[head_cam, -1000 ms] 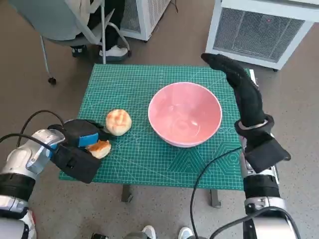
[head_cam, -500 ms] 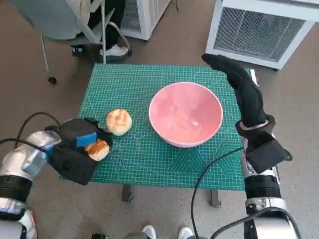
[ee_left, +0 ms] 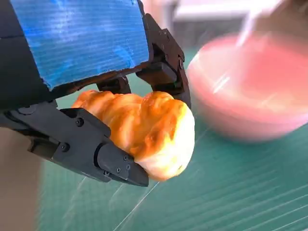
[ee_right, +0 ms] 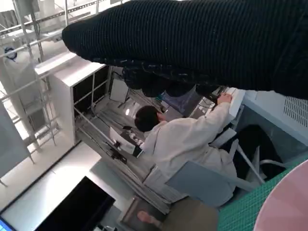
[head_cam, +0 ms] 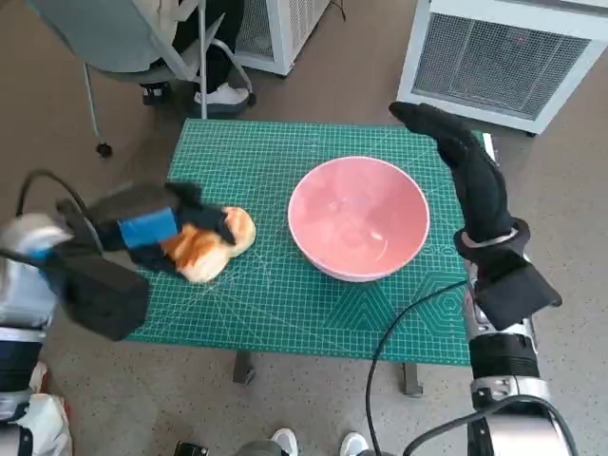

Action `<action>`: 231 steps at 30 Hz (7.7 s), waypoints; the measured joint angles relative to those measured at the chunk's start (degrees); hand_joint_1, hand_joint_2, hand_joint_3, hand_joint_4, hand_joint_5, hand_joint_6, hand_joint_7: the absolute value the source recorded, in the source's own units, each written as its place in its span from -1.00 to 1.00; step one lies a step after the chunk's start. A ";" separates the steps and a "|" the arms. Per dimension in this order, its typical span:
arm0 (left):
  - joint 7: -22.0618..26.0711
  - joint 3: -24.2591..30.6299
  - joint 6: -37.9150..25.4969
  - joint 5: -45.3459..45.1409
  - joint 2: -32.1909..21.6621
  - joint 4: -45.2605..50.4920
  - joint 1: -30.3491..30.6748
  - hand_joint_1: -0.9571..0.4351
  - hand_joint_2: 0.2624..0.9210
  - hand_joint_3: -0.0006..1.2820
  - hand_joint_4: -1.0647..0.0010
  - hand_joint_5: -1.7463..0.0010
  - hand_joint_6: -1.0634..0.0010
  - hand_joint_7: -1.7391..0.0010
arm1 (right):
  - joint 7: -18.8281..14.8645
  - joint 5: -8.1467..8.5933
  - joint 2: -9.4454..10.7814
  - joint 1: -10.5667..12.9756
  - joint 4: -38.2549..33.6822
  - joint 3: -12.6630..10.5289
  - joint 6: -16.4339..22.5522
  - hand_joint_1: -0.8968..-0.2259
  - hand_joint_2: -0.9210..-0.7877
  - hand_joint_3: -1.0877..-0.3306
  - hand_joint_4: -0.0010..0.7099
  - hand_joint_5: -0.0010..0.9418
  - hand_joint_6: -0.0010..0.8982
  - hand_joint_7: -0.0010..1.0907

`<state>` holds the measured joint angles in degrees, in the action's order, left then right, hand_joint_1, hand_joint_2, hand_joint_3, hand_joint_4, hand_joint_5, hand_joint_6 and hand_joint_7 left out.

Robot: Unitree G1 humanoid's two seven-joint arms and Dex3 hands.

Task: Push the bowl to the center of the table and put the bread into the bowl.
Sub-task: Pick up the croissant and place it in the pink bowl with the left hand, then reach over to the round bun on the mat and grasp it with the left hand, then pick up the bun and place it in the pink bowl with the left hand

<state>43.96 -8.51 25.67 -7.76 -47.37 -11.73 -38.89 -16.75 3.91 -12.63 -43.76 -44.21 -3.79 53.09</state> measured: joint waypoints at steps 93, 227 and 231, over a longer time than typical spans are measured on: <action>-15.09 -9.22 11.05 -16.93 10.43 -24.74 -19.32 -0.04 0.68 -1.00 0.84 0.99 0.49 0.87 | 3.01 -0.77 -1.56 2.59 1.44 -1.59 0.34 -0.40 -1.00 -0.19 -0.26 -0.97 -1.00 0.13; -30.81 -14.31 -5.11 -25.95 19.52 -43.12 -24.01 0.38 1.00 -0.92 -0.36 -0.21 -0.19 -0.41 | -0.91 2.42 -1.06 2.54 1.30 -1.86 -0.80 -0.36 -1.00 -0.21 -0.20 -0.95 -1.00 0.15; -30.68 -13.99 -5.95 -25.84 21.32 -39.87 -24.34 0.38 1.00 -0.89 -0.23 -0.27 -0.25 -0.40 | -0.93 2.51 -1.07 2.53 1.31 -1.82 -0.83 -0.36 -1.00 -0.22 -0.20 -0.95 -1.00 0.14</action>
<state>13.27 -22.50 19.73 -33.60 -26.05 -51.60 -63.23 -17.68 6.42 -13.69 -41.23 -42.90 -5.61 52.27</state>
